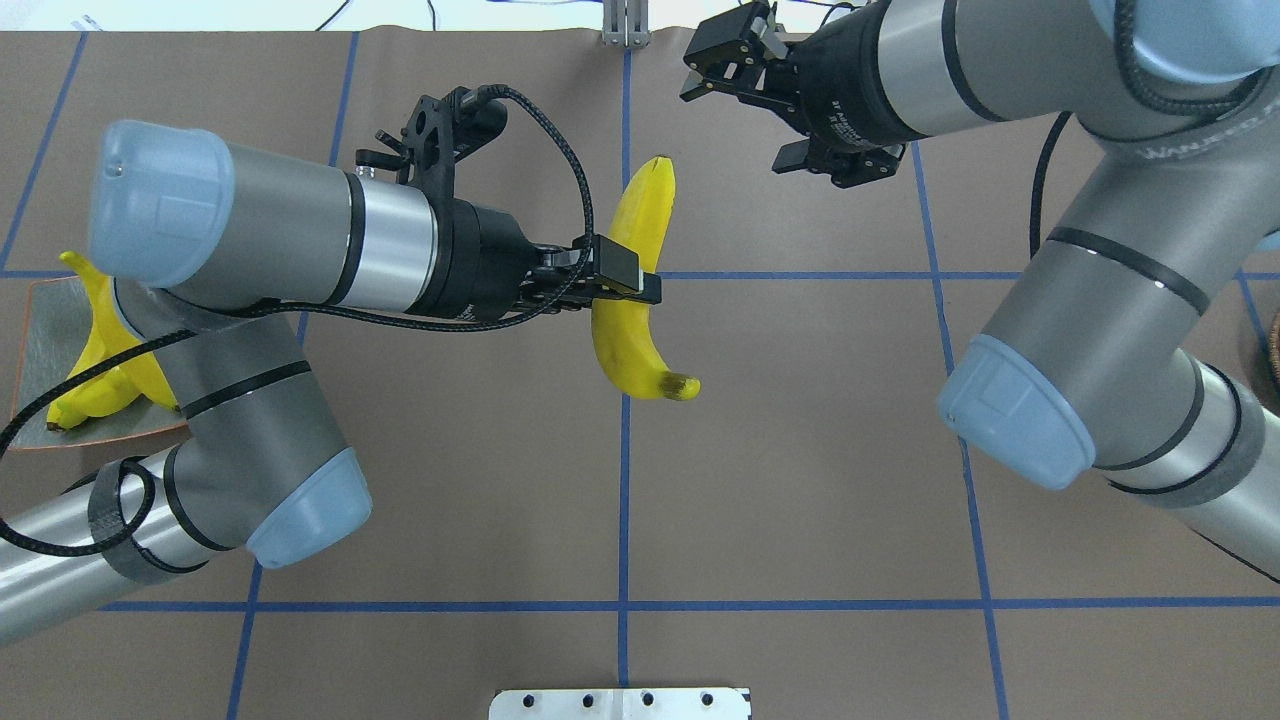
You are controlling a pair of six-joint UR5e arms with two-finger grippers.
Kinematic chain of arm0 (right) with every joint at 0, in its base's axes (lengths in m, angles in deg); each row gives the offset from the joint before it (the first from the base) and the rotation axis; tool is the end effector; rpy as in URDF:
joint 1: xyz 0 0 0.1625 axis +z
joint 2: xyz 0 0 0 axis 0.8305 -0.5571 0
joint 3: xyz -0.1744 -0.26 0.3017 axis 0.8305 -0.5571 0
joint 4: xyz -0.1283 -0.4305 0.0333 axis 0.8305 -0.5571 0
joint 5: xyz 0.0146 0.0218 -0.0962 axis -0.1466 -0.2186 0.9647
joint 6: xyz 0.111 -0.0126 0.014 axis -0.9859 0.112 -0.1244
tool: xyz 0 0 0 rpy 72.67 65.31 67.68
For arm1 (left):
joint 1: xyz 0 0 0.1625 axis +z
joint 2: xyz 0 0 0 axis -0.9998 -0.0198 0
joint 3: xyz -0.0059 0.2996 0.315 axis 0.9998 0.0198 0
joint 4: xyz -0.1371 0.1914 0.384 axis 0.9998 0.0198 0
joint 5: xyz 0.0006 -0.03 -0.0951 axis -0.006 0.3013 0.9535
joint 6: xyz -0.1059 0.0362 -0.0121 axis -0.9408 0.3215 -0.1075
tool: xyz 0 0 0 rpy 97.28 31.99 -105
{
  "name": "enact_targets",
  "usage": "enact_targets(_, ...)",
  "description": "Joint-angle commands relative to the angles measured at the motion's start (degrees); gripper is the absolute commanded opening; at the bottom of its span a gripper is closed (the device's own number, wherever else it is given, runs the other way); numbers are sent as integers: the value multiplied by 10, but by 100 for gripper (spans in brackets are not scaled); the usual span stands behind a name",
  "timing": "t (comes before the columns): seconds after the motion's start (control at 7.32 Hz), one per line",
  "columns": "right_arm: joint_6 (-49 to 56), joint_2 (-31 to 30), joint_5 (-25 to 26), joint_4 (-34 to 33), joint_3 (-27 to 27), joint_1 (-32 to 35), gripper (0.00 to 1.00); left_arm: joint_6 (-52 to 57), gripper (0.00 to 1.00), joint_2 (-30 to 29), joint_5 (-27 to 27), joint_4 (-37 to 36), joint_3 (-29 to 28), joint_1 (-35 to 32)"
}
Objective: Transfer all bananas from basket to plate
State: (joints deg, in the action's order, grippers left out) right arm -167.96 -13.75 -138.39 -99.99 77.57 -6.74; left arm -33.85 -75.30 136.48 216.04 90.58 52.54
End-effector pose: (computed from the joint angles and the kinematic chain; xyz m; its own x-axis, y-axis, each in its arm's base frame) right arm -0.3095 -0.5063 0.1042 0.2484 0.2429 0.9377 -0.4955 0.8637 -0.0925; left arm 0.4366 -0.4261 0.1001 -0.0364 0.1730 -0.9842 0.1938 0.9674 0.1629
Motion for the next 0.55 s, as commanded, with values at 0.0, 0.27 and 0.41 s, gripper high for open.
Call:
enact_targets(0.0, 139, -73, -54, -6, -26, 74, 100, 1, 0, 66, 1, -3, 28, -27)
enact_targets(0.27, 292, -112, -61, -41, -54, 131, 100, 85, 0, 137, 36, -4, 29, -86)
enact_targets(0.41, 362, -141, -65, -40, -64, 157, 100, 173, 0, 181, 70, -4, 29, -122)
